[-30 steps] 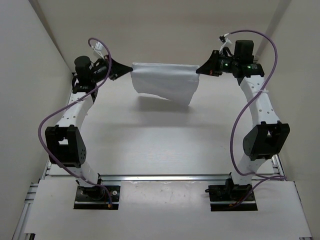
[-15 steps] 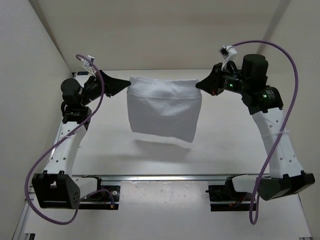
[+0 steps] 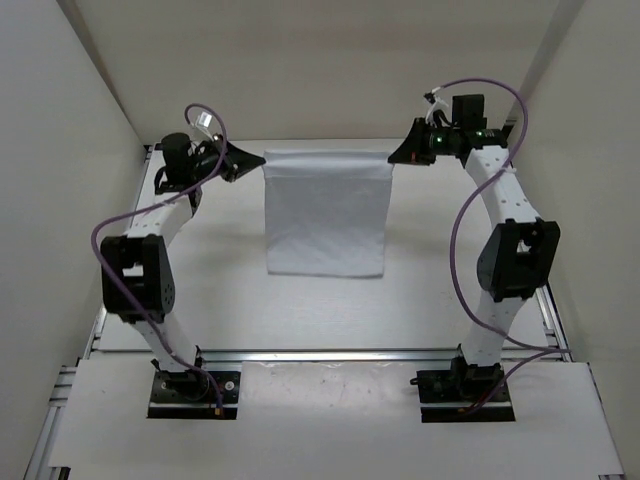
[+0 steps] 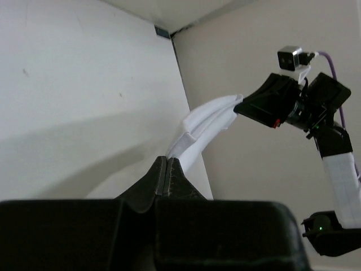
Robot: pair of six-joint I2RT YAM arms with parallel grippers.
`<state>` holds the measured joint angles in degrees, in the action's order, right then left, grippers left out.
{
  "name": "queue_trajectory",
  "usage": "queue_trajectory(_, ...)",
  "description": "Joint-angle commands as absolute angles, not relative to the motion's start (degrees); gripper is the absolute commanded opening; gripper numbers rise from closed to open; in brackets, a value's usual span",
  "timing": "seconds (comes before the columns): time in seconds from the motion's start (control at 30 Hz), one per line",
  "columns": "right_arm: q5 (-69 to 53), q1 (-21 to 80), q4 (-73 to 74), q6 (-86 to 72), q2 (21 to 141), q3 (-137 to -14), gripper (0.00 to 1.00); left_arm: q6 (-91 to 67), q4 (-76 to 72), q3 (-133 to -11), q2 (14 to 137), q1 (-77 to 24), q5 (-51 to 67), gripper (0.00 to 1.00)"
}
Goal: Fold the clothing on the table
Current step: Flatten the skirt out, then fold the skirt
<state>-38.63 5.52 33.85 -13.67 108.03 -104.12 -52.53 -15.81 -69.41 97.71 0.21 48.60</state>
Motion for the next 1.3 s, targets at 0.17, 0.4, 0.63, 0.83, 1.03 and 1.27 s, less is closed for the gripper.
queue_trajectory(0.17,-42.8,-1.6,27.5,-15.9,105.2,-117.7,0.0,-58.2,-20.9,-90.1,102.7,4.6,48.5,0.0)
queue_trajectory(0.4,-43.0,-0.4,27.9,-12.7,97.0,-98.9,0.0,-57.6,-26.0,-68.8,92.8,4.8,50.1,0.0)
queue_trajectory(0.63,-45.5,3.7,24.5,-16.4,82.4,-65.2,0.0,-52.7,-23.3,-35.4,76.1,-2.2,44.8,0.0)
queue_trajectory(0.83,-43.7,7.5,25.6,-20.6,68.5,-49.8,0.0,-51.3,-15.8,-24.8,64.7,-9.6,41.1,0.0)
queue_trajectory(1.03,-42.6,7.7,24.3,-21.3,69.0,-46.8,0.0,-49.0,-12.7,-22.2,64.8,-8.4,38.1,0.0)
queue_trajectory(1.27,-41.1,6.0,21.4,-19.3,79.1,-54.8,0.0,-46.8,-11.1,-29.9,72.8,-4.8,34.7,0.0)
